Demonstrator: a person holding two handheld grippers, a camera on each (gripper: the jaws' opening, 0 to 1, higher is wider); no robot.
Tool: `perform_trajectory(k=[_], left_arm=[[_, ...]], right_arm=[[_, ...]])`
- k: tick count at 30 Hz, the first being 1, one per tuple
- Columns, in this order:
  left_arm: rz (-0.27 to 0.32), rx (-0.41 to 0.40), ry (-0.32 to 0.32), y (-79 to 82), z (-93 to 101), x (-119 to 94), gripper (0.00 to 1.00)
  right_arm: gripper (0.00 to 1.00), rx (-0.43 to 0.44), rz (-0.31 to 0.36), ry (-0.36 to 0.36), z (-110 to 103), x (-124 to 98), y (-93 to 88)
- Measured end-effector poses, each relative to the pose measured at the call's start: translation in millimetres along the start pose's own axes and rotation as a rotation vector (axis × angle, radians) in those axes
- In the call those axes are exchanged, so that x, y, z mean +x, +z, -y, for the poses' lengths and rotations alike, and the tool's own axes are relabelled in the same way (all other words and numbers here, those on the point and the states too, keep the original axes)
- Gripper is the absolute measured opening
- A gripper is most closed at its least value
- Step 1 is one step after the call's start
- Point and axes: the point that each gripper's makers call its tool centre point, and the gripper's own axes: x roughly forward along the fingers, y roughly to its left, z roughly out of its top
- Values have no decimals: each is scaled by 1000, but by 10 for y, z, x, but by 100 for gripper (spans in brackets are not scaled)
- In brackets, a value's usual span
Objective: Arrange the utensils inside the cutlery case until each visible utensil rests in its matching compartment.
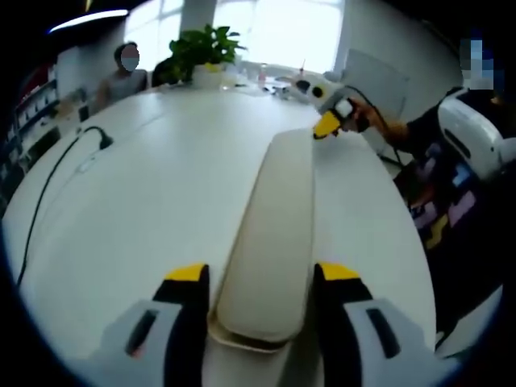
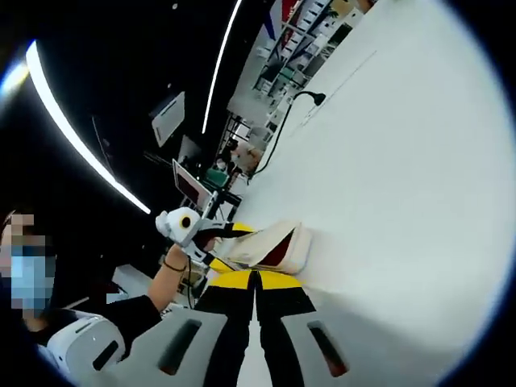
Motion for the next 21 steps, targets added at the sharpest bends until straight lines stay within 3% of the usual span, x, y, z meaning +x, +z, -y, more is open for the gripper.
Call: perform_trajectory(k=[4, 6, 9, 10, 12, 18, 21], left_arm=[[0, -3, -1, 1, 3, 2, 55], [-2, 3, 0, -1, 8, 5, 55], [-2, 8, 0, -5, 9, 5, 54], [-2, 9, 1, -5, 5, 5, 54], [4, 5, -2, -1, 2, 6, 54], [9, 6, -2, 0, 3, 8, 53], [12, 5, -4, 2, 1, 7, 53]], right_arm=[[0, 36, 40, 30, -32, -79, 59], [0, -23, 66, 0, -22, -159, 156], [19, -42, 50, -4, -50, -143, 195], [18, 11, 19, 4, -74, -127, 155], [18, 86, 34, 71, -143, -88, 180], [19, 225, 42, 91, -75, -7, 169], [19, 244, 45, 91, -59, 18, 178]])
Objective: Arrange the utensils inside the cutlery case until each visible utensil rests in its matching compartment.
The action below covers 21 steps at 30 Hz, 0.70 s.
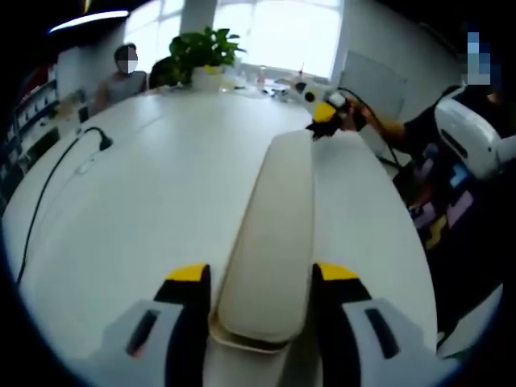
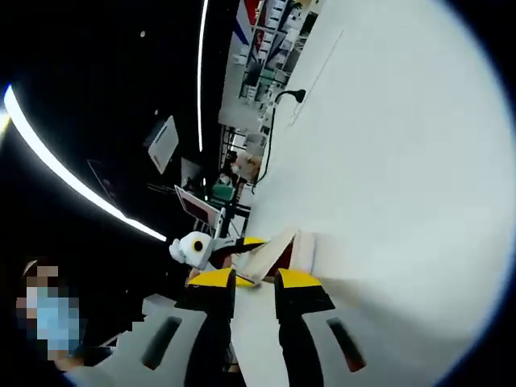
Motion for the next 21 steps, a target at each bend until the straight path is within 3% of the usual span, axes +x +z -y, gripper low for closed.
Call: perform_trajectory(k=[12, 15, 21], left_arm=[[5, 3, -15, 8, 2, -1, 52], [9, 0, -20, 17, 7, 5, 52], [17, -16, -41, 24, 30, 0, 56]], right_arm=[[9, 169, -3, 25, 13, 177, -10], [8, 170, -6, 22, 3, 193, -49], [3, 189, 23, 109, -142, 158, 2]])
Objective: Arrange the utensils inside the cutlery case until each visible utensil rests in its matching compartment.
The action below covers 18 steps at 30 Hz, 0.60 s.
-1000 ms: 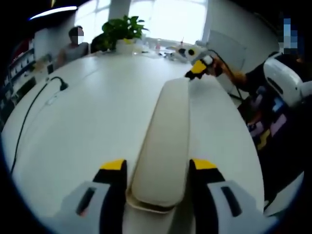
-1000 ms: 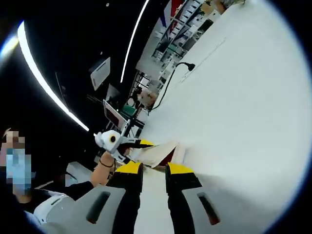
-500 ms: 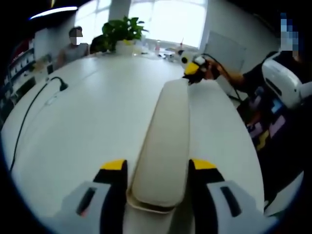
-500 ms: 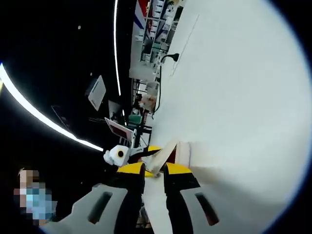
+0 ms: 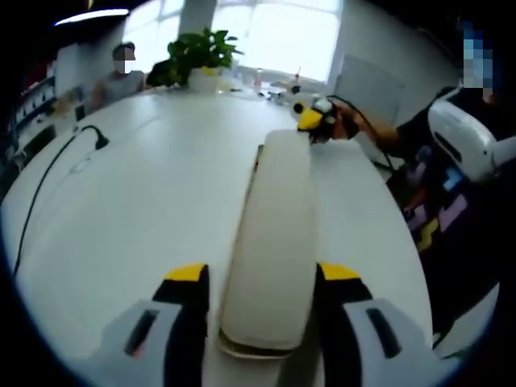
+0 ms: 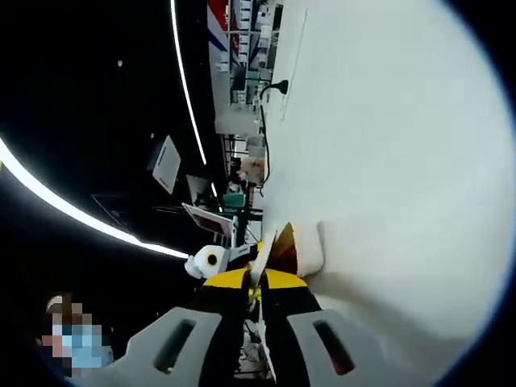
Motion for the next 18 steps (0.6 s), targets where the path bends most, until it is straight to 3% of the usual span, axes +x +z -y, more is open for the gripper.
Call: perform_trajectory(k=[2, 7, 12, 18], left_arm=[[-2, 0, 0, -2, 2, -1, 56], [-1, -2, 2, -1, -12, -4, 56], [-9, -6, -1, -13, -7, -16, 57], [-15, -14, -1, -32, 6, -34, 62]], right_arm=[[3, 16, -4, 32, -55, -3, 0], [2, 55, 20, 33, -52, -10, 53], [2, 81, -10, 89, -134, 52, 64], [2, 54, -40, 140, -238, 128, 96]])
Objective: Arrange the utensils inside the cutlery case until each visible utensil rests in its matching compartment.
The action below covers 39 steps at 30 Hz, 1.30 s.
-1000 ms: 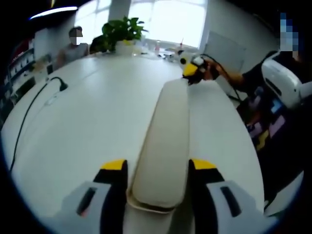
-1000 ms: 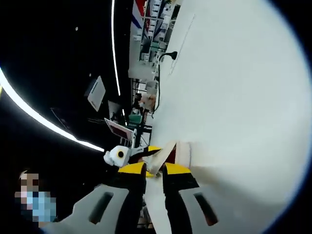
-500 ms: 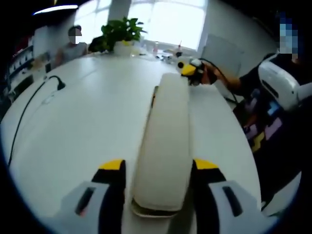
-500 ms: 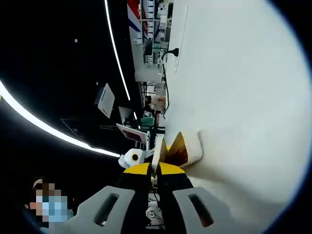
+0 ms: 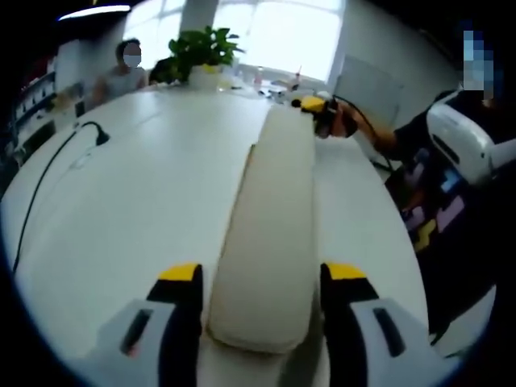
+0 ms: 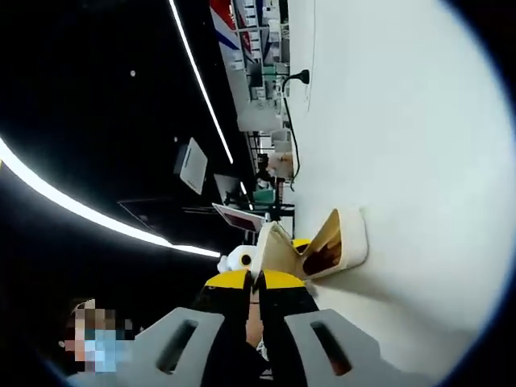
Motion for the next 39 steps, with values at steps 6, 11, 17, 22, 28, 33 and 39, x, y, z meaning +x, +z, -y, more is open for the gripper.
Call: perform_trajectory(k=[6, 11, 17, 22, 28, 33, 39], left_arm=[[-3, -2, 18, -10, -25, -25, 61], [-5, 1, 28, -7, -43, -33, 61], [7, 3, 33, 35, -61, -92, 62], [1, -3, 43, 23, -98, -121, 62], [-31, 10, 63, -47, -133, -62, 59], [-35, 6, 63, -55, -141, -55, 55], [-28, 6, 77, -46, -176, -56, 52]], right_arm=[[2, -27, -15, 17, 17, 54, 49], [2, -45, -19, 9, 68, 73, 46], [1, -63, -14, 72, -27, 89, 30], [2, -59, -11, 89, -42, 105, 44], [2, -50, 1, 67, 86, 102, 14], [2, -52, -10, 18, 192, 114, -31], [3, -99, 7, -34, 269, 109, -38]])
